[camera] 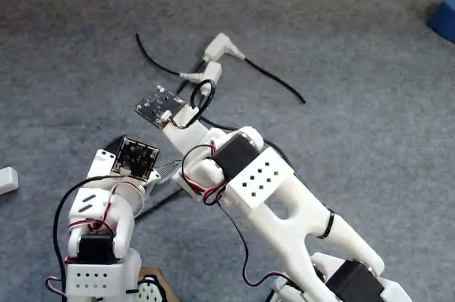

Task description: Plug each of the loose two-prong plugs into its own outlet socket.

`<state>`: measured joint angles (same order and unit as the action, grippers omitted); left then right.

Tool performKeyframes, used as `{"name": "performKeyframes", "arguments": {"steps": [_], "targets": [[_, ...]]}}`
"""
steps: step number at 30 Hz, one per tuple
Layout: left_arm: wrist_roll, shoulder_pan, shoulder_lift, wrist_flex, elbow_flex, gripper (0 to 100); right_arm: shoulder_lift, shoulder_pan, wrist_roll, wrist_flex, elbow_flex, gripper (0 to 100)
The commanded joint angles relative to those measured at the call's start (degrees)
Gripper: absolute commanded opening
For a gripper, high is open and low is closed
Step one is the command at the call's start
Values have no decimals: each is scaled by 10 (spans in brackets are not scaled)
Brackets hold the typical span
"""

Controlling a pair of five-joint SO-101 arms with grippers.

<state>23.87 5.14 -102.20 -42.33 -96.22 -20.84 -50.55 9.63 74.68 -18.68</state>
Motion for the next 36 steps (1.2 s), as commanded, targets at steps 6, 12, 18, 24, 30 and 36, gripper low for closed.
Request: {"name": "performKeyframes", "arguments": {"steps": [6,12,18,24,30,36], "targets": [[-9,-20,0,-6,-1,432,-3,11,42,28,36,9],[-47,25,3,-31,7,432,-2,23,164,47,36,9],[-71,43,3,-74,34,432,-1,55,305,47,37,9],[-73,39,4,-127,58,432,8,69,444,47,37,9],[-97,44,7,-159,73,432,164,54,426,47,142,9],[-98,56,139,-116,98,432,259,54,506,146,300,9]]}}
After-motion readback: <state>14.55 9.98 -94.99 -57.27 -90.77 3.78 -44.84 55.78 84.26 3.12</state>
